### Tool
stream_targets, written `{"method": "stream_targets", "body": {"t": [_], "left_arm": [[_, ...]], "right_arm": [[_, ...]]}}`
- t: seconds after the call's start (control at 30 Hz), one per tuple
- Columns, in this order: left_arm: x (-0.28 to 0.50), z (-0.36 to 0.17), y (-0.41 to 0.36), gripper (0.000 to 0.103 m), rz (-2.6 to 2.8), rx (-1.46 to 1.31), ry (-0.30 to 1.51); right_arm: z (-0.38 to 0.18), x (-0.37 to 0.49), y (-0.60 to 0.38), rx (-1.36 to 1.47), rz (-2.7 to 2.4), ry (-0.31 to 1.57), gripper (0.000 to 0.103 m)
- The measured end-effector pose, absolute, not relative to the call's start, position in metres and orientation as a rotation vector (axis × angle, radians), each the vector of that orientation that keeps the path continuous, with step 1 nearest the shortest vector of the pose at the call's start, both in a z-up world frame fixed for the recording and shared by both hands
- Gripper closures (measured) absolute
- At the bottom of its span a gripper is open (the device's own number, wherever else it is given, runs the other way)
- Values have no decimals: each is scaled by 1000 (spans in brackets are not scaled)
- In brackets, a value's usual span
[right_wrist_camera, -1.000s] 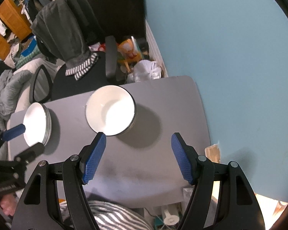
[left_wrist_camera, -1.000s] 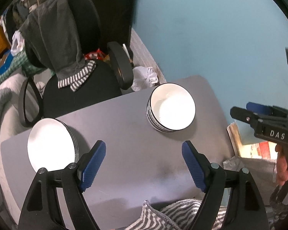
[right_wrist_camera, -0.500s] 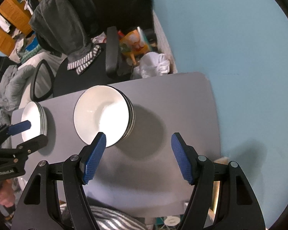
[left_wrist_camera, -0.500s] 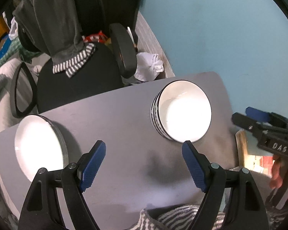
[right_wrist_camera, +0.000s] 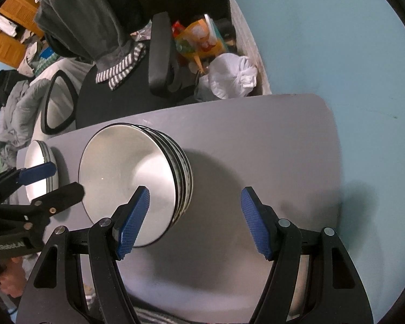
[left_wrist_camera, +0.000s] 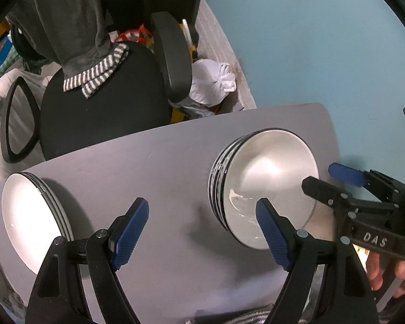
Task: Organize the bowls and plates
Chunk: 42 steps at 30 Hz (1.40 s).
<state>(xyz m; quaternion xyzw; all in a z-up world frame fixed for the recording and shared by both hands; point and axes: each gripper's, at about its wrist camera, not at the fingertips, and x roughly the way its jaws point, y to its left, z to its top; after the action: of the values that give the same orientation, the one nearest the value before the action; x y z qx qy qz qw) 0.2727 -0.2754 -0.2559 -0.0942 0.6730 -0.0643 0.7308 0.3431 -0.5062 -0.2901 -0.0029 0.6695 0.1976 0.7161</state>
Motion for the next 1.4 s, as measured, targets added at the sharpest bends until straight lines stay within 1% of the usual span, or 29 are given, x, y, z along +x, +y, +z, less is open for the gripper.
{"method": "stream_targets", "body": {"t": [0.43,0.57,0.6,0.63,0.67,0.73,0.77,0.83,0.87,0.97,1.1,1.23,1.33,1.37,1.4], "left_arm": [[292,-284,-291,20,-130,-175,1550],[296,-289,-293,28,-139,-147,1566],[297,-291,-293,30,-145,-145,1573],[298,-294,-293,34,-149,-142,1583],[299,-296,-294,43,-151,-140,1591],[299,-300,-293,50,-159,-144,1613],[300,-302,-293,51,-170,-162,1620],[301,-303,-291,52,-173,-189,1623],[301,-303,-290,54,-175,-204,1623],[302,-303,-289,59,-178,-243,1626],[301,-303,-289,61,-179,-250,1621],[301,-301,-292,64,-183,-226,1624],[301,-299,-296,67,-187,-204,1623],[302,-299,-297,69,-188,-201,1625],[303,-299,-298,70,-192,-199,1634]], "right_arm": [[-316,362,-499,-20,460,1523,34],[-322,367,-494,-38,447,1530,34],[-323,368,-493,-41,445,1532,37],[-324,368,-492,-43,445,1534,39],[-326,368,-491,-46,444,1537,43],[-328,369,-490,-51,437,1543,45],[-330,369,-490,-52,433,1548,48],[-331,369,-490,-32,437,1554,49],[-332,369,-491,-20,436,1556,49],[-333,368,-491,9,445,1568,60],[-332,367,-488,4,447,1579,61],[-333,363,-481,-13,474,1633,61],[-332,358,-477,-40,485,1613,62],[-332,357,-478,-36,487,1612,66],[-332,358,-479,-16,492,1616,67]]}}
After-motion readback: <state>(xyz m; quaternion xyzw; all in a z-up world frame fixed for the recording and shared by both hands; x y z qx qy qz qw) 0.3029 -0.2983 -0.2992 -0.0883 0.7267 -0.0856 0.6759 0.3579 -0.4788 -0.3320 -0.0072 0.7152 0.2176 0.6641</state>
